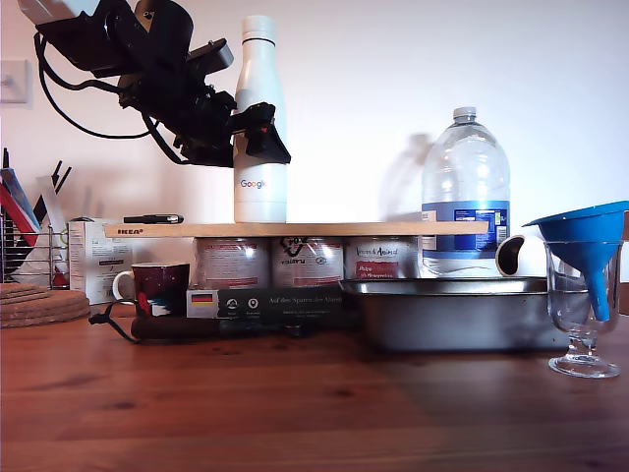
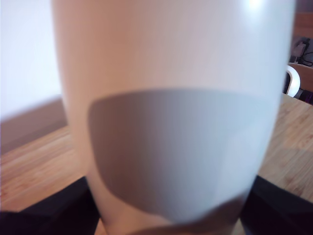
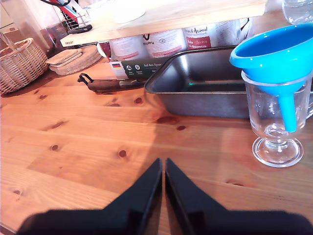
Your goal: Pick up the water bottle and place it on the shelf at the back
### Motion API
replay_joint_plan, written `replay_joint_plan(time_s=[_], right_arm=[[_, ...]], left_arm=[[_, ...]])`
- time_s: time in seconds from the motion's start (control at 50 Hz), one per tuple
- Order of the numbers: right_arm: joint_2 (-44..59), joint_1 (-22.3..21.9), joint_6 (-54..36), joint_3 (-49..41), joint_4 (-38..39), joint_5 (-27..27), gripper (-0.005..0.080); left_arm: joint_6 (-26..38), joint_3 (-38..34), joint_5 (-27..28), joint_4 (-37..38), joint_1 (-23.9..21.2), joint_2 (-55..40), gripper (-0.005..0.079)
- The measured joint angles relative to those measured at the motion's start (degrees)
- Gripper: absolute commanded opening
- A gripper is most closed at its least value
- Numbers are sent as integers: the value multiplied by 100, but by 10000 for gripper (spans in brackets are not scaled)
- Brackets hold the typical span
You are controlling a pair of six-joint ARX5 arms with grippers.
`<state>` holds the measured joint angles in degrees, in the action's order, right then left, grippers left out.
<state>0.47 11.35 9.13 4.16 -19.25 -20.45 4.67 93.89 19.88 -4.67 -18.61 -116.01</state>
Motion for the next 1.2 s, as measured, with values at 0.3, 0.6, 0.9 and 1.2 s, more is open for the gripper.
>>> replay_joint_plan(time_s=[0.3, 0.6, 0.9, 1.2], right_arm=[[0, 0, 0, 2, 0, 0, -12], [0, 0, 0, 2, 0, 0, -12], [0, 0, 0, 2, 0, 0, -12], [0, 0, 0, 2, 0, 0, -12]], left_arm=[[0, 0, -7, -11, -2, 0, 541], [0, 0, -11, -87, 0, 0, 622], [-2, 0, 70, 13, 4, 0, 714], [0, 76, 70, -44, 4, 2, 770]])
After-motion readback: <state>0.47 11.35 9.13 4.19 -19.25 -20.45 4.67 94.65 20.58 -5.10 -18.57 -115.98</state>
